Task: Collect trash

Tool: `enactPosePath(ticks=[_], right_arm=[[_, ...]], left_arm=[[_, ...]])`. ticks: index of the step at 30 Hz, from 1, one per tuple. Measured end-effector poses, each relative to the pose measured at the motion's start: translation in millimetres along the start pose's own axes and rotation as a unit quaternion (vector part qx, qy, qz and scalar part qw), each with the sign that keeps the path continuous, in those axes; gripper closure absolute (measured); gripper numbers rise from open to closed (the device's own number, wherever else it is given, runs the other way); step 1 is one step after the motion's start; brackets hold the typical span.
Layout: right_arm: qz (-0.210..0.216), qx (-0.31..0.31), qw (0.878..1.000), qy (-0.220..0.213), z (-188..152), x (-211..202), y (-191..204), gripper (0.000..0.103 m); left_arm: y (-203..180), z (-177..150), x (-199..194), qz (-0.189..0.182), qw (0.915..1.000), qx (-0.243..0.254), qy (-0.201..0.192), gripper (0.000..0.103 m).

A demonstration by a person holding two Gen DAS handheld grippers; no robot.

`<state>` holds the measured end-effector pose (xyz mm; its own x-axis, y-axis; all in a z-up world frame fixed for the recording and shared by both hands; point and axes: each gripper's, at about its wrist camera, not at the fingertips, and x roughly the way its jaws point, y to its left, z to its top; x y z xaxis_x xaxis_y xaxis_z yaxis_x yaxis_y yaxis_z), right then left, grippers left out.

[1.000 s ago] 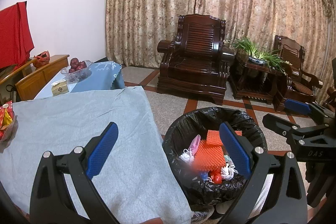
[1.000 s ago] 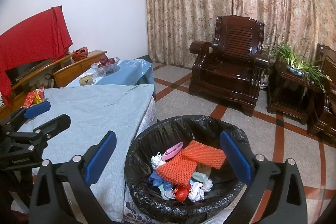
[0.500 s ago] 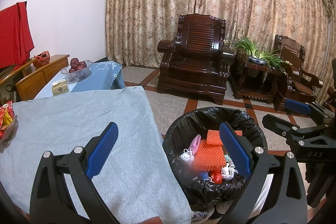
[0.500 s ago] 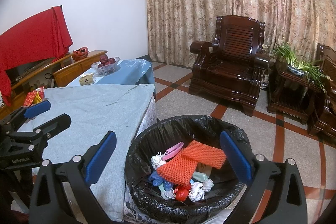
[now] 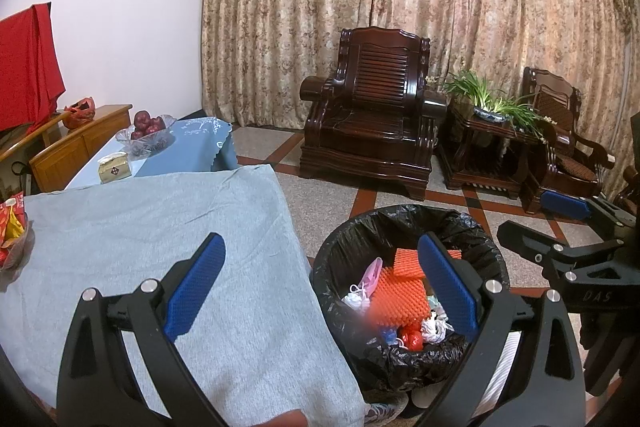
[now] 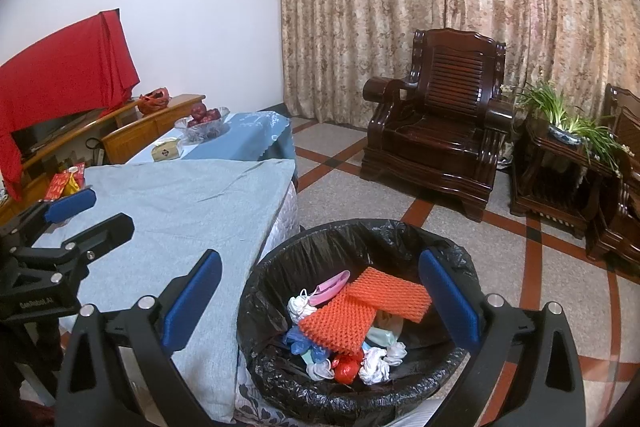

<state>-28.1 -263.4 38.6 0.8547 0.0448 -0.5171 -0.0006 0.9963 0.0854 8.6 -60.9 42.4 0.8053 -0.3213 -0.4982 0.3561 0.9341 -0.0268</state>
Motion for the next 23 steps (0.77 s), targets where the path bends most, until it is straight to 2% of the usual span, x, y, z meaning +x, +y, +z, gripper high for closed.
enactPosePath(ticks=[23], right_arm=[[0.001,0.0,1.0,0.006,-4,4,-1,0.006]], left_arm=[[2,-10,3,0.003,1.0,-0.002,0.009,0.009]])
